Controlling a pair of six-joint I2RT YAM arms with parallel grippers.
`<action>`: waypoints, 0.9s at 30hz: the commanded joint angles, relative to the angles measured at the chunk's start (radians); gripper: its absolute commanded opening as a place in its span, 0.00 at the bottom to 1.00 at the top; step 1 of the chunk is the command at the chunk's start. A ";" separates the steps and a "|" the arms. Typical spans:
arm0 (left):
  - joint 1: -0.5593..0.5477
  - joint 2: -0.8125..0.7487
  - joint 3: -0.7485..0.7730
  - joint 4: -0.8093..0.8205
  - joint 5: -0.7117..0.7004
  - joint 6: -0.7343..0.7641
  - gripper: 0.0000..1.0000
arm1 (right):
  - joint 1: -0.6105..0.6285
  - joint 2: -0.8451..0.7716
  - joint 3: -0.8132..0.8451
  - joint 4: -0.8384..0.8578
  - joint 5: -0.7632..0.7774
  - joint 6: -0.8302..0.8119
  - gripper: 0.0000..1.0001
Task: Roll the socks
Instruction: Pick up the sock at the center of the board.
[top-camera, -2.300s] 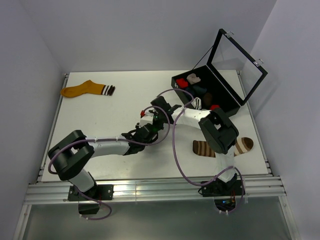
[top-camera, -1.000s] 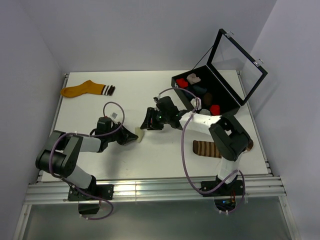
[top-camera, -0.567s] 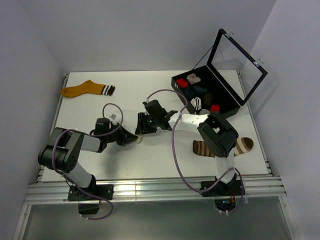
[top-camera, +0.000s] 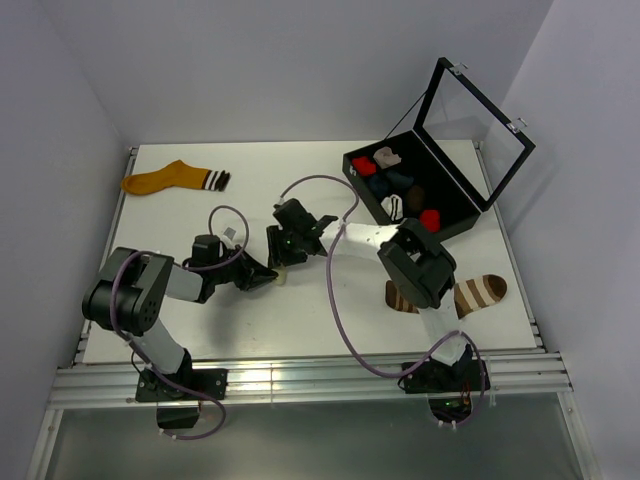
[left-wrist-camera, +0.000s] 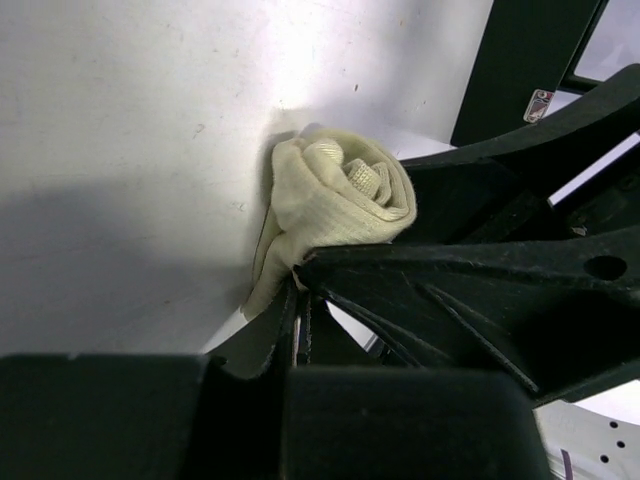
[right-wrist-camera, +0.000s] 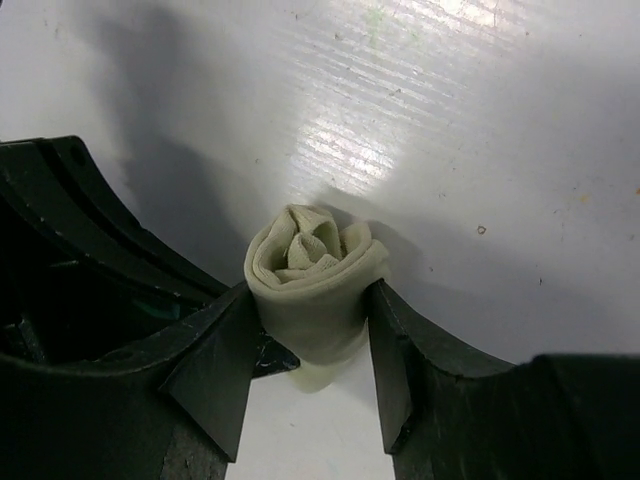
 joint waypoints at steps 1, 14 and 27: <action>-0.005 0.056 -0.025 -0.035 -0.032 0.035 0.00 | 0.025 0.062 0.040 -0.078 0.042 -0.033 0.53; 0.002 0.047 -0.042 -0.087 -0.098 0.055 0.26 | 0.081 0.125 0.160 -0.299 0.127 -0.175 0.00; 0.004 -0.555 0.194 -0.806 -0.590 0.262 0.67 | -0.002 -0.076 0.077 -0.339 0.308 -0.261 0.00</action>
